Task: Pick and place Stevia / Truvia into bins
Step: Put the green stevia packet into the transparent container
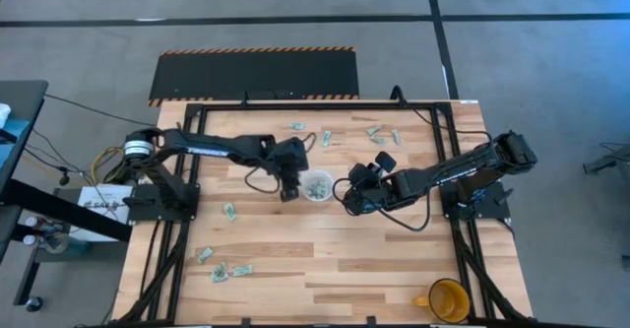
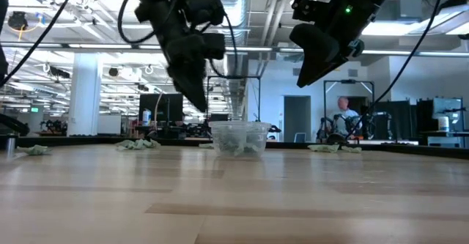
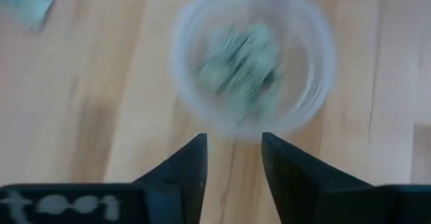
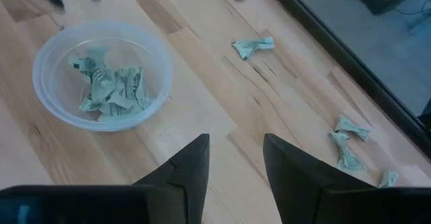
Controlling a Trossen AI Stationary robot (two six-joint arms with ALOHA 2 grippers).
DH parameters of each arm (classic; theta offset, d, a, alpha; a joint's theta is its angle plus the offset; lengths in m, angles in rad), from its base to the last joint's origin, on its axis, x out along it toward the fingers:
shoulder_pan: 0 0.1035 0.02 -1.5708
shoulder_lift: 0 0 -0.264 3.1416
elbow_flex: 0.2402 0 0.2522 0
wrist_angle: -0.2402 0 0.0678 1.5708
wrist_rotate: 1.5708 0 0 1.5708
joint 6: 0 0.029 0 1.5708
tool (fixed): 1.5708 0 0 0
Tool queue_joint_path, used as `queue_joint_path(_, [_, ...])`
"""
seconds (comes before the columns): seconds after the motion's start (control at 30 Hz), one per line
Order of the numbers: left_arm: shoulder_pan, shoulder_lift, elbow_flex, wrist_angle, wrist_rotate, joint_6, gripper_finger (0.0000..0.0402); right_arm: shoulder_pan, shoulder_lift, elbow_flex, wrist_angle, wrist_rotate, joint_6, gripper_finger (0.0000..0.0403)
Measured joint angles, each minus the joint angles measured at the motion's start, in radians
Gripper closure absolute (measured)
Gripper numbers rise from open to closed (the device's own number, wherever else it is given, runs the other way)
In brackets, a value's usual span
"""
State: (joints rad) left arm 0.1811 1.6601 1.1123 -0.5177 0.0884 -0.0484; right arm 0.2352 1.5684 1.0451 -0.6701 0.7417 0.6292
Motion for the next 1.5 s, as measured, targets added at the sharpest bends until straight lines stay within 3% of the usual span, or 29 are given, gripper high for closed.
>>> queue_joint_path(0.1, [0.023, -0.061, 0.002, -0.137, -0.07, -0.046, 0.0259, 0.0, 0.0, 0.0, 0.0, -0.002, 0.0, 0.027])
queue_joint_path(0.27, [0.078, -0.171, -0.056, -0.289, -0.376, -0.232, 0.0255, 0.0, 0.0, 0.0, 0.0, -0.003, 0.0, 0.0269])
queue_joint_path(0.33, [0.123, -0.205, -0.096, -0.322, -0.435, -0.327, 0.0255, 0.0, 0.0, 0.0, 0.002, -0.004, 0.0, 0.0269])
queue_joint_path(0.57, [0.317, -0.243, -0.265, -0.245, -0.339, -0.538, 0.0255, 0.0, 0.0, 0.0, 0.005, -0.007, 0.0, 0.027])
queue_joint_path(0.7, [0.401, -0.238, -0.319, -0.141, -0.231, -0.551, 0.0255, 0.0, 0.0, 0.0, 0.005, -0.007, 0.001, 0.027])
queue_joint_path(1.0, [0.429, -0.236, -0.333, -0.099, -0.227, -0.669, 0.0255, 0.0, 0.0, 0.0, -0.013, -0.012, -0.005, 0.0271])
queue_joint_path(1.07, [0.423, -0.236, -0.333, -0.1, -0.223, -0.618, 0.0255, 0.0, 0.0, 0.0, -0.016, -0.01, -0.025, 0.0269])
queue_joint_path(1.27, [0.407, -0.236, -0.324, -0.093, -0.194, -0.155, 0.0255, 0.0, 0.0, -0.002, -0.033, -0.011, -0.061, 0.0271])
queue_joint_path(1.33, [0.408, -0.236, -0.322, -0.091, -0.17, -0.114, 0.0255, 0.0, 0.0, -0.002, -0.038, -0.011, -0.061, 0.0271])
queue_joint_path(1.4, [0.408, -0.236, -0.323, -0.1, -0.169, -0.219, 0.0255, 0.0, 0.0, -0.002, -0.041, -0.011, -0.061, 0.0271])
queue_joint_path(1.5, [0.415, -0.236, -0.337, -0.102, -0.222, -0.624, 0.0255, 0.005, 0.0, -0.002, -0.041, -0.011, -0.061, 0.027])
